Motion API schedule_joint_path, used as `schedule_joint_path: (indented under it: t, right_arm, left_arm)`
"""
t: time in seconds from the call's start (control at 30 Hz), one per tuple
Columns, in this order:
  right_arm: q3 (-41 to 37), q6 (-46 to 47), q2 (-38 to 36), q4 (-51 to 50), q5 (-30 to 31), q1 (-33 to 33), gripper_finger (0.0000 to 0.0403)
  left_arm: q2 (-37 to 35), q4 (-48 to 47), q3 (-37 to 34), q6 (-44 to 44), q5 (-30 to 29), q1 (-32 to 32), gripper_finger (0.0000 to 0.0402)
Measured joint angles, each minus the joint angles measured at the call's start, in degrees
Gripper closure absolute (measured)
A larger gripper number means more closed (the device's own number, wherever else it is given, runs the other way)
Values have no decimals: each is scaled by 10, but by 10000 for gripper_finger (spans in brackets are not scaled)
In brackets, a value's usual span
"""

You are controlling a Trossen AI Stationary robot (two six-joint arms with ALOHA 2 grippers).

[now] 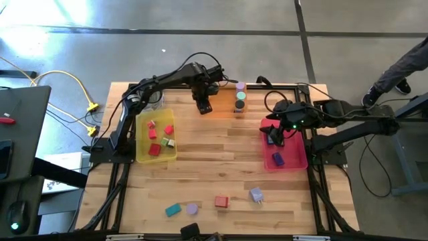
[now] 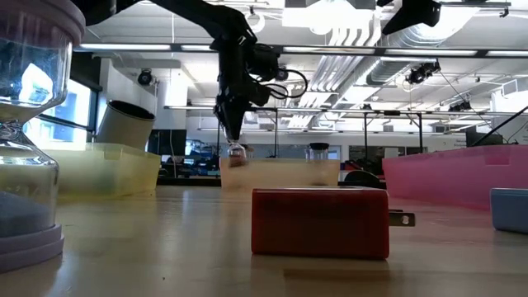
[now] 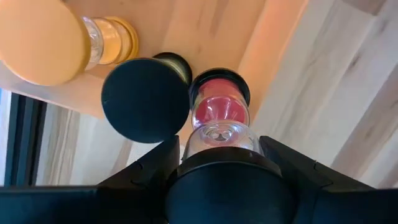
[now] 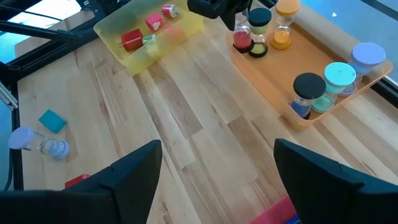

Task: Pick & Place Office items
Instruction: Put the black hourglass in the orange bin

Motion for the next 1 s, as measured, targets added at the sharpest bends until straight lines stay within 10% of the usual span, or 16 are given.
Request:
schedule_joint_path:
  t: [1.0]
  right_arm:
    - [0,-4,0,-5,-2,0,103]
  left_arm:
    - [33,18,0,-7,-36,-4,162]
